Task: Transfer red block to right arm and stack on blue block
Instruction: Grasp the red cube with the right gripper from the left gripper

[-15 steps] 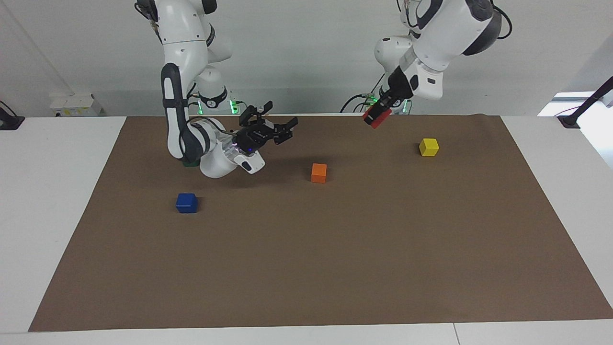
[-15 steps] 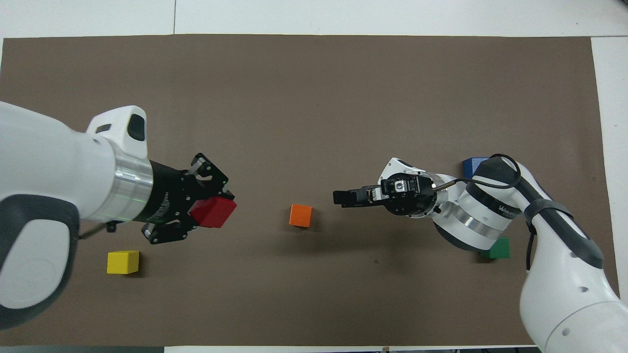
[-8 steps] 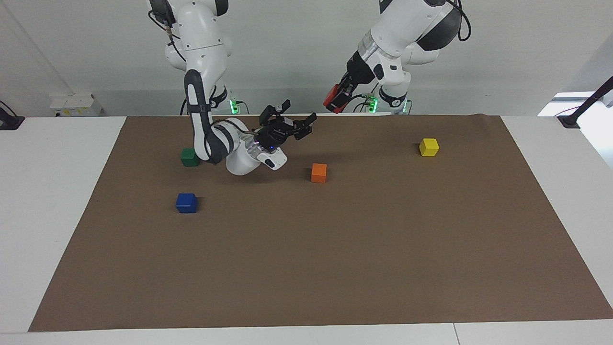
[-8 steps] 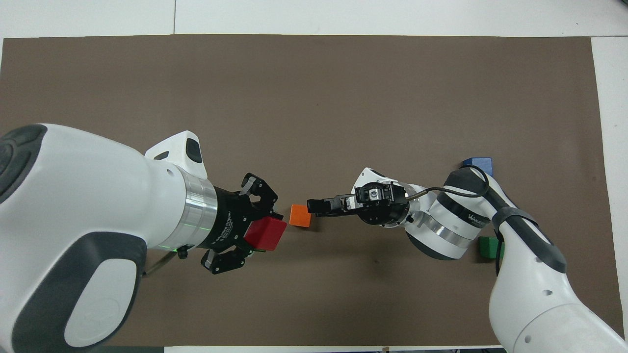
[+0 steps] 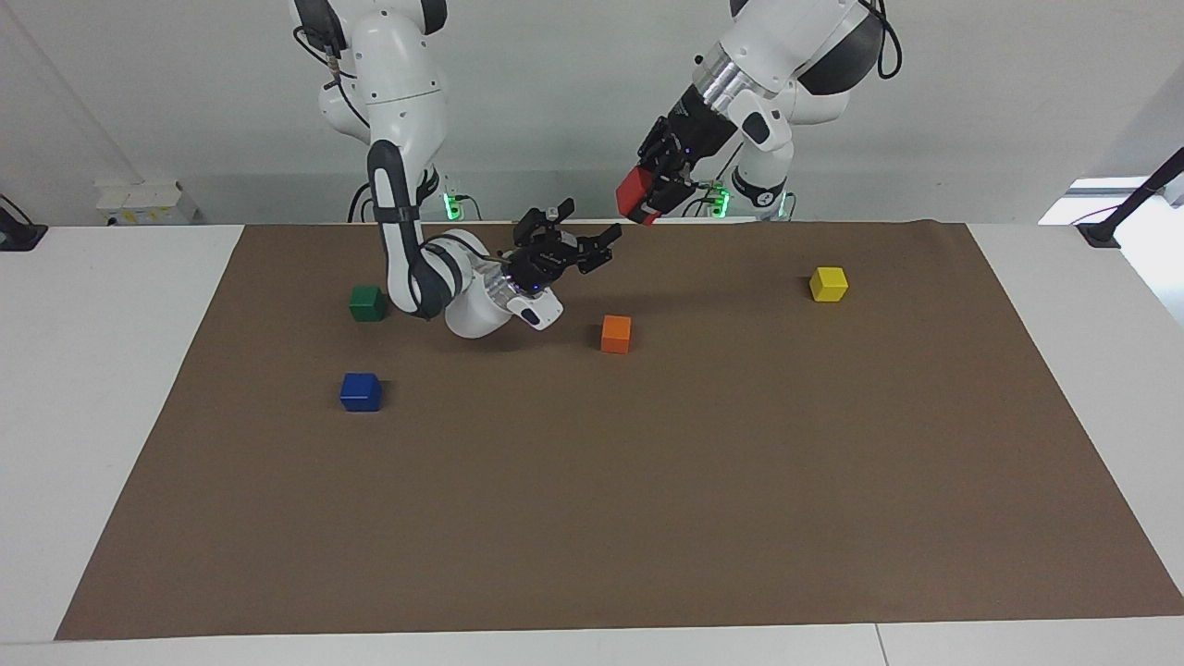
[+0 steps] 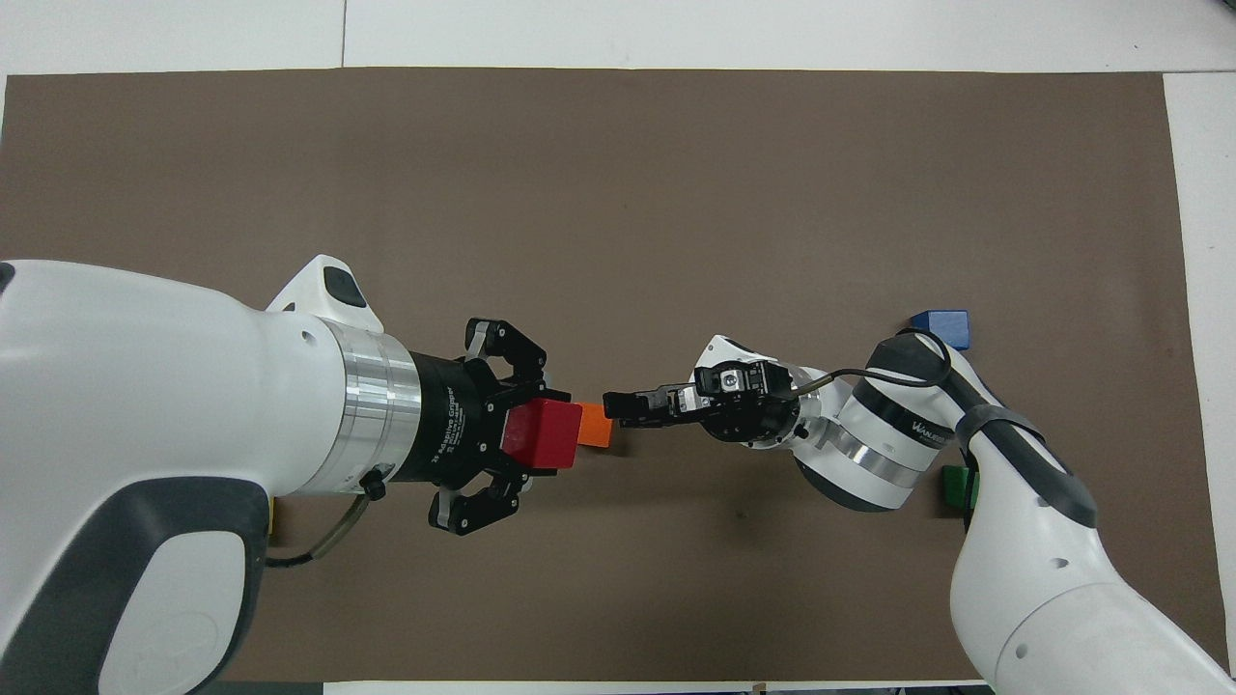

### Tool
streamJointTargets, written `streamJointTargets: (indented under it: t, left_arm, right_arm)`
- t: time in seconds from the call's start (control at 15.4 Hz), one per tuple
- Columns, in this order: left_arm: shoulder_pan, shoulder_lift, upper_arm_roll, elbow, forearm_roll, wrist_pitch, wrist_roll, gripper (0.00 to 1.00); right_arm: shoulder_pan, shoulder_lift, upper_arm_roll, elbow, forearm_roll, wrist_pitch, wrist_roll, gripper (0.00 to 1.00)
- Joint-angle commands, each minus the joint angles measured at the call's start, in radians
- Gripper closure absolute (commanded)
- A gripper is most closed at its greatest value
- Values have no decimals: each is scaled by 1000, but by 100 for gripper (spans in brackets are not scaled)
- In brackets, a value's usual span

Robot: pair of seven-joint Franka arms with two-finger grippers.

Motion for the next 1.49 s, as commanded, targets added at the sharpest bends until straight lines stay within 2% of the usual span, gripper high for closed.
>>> streamJointTargets:
  t: [0.0, 0.39, 0.58, 0.65, 0.78, 0.84, 0.91, 1.23, 1.3, 1.36, 1.43]
  left_arm:
    - [-36, -28, 5, -55, -25, 56, -49, 100]
    - [-62, -63, 5, -144, -23, 79, -39, 100]
    - [-78, -69, 5, -152, -23, 79, -42, 100]
    - [-78, -69, 5, -154, -23, 80, -42, 100]
    - [-78, -69, 5, -157, -23, 80, -42, 100]
    - [-78, -69, 5, -157, -23, 80, -42, 100]
    - [-78, -69, 5, -157, -23, 80, -42, 100]
    - [-70, -69, 7, -154, -23, 72, -32, 100]
    - [-70, -68, 7, -151, -14, 68, -26, 79]
    - [-69, -68, 7, -147, -13, 68, -16, 35]
    - [-66, -68, 10, -143, -13, 65, -16, 0]
  right_arm:
    - [1, 11, 10, 13, 26, -11, -18, 0]
    - [4, 7, 76, 34, 145, -3, 31, 0]
    - [3, 7, 84, 37, 151, -8, 23, 0]
    - [3, 5, 84, 37, 151, -6, 23, 3]
    - [3, 1, 84, 36, 150, 3, 20, 30]
    - [3, 1, 82, 33, 148, 6, 10, 71]
    - [5, 1, 82, 33, 142, 9, 4, 100]
    - [3, -19, 82, 33, 136, 61, -20, 100]
    - [3, -24, 82, 31, 136, 63, -20, 100]
    - [5, -28, 82, 31, 136, 64, -21, 100]
    - [5, -28, 82, 33, 136, 72, -24, 100]
